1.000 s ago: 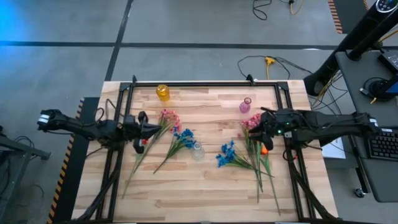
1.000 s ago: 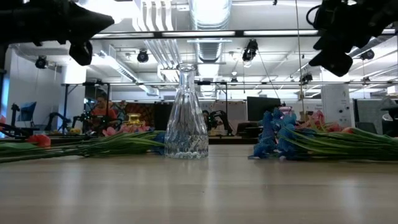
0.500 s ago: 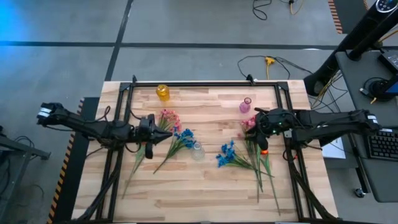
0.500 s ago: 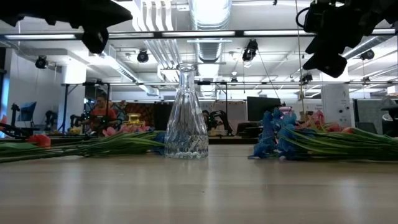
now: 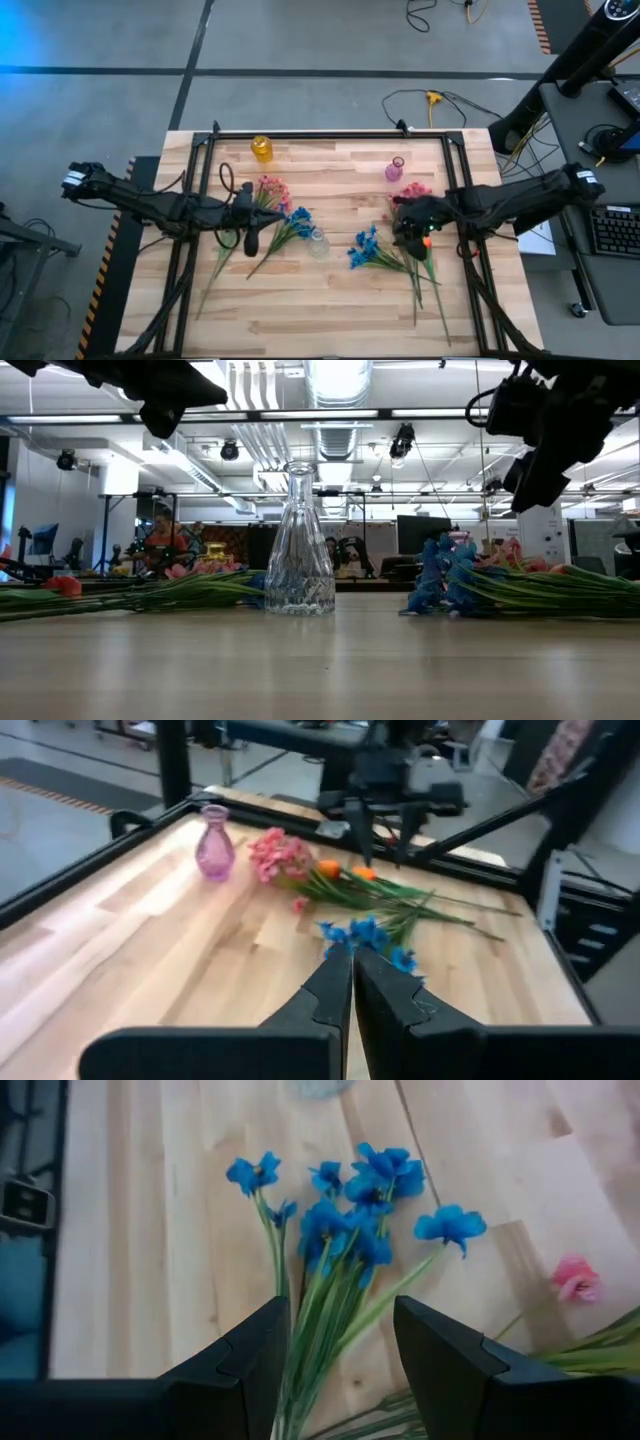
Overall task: Sort flowers into vase by color
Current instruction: Put the right blue flowers into the transparent vase
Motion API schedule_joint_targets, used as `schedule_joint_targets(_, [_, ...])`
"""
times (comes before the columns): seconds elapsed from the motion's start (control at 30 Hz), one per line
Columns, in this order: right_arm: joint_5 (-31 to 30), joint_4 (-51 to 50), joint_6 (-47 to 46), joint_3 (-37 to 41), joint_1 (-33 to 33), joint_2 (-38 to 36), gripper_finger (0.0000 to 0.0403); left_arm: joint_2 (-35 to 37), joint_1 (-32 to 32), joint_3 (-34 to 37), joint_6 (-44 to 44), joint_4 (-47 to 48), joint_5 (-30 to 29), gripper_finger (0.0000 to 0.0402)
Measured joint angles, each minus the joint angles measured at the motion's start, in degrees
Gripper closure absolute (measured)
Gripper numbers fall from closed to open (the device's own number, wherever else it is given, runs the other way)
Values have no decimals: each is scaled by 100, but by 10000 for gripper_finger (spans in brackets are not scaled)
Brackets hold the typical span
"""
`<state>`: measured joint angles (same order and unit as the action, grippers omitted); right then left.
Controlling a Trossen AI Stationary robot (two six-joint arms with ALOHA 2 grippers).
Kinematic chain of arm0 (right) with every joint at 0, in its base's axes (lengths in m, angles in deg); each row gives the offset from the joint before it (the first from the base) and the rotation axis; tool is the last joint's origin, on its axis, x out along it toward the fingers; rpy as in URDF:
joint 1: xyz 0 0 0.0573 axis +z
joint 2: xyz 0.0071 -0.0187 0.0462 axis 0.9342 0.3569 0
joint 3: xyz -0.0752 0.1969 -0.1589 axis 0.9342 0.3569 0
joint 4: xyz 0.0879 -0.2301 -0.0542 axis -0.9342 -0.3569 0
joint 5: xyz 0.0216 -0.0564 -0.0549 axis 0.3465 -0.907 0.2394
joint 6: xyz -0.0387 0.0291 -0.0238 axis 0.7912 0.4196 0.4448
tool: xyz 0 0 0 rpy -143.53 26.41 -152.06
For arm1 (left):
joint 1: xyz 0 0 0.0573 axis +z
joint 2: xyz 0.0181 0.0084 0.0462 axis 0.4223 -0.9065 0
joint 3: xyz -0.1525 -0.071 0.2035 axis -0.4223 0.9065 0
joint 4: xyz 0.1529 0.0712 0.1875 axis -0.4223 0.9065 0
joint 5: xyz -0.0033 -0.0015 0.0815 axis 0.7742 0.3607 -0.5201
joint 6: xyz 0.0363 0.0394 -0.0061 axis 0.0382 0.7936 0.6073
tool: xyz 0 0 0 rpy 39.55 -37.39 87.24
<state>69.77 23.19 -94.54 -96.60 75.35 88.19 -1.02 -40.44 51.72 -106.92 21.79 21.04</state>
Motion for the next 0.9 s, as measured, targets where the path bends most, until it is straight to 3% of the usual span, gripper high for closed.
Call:
schedule_joint_targets(0.1, [-440,-69,-2,-23,311,46,228,88,0,-3,0,18,-219,401])
schedule_joint_targets(0.4, [-1901,-1700,-302,-1063,1268,548,248,306,0,57,-2,63,-434,401])
schedule_joint_targets(0.6, [-1624,-1688,-723,-1185,1470,884,230,293,0,71,-26,117,-434,401])
schedule_joint_targets(0.9, [-1450,-1701,-845,-1252,1550,1694,117,293,2,71,-26,115,-440,401])
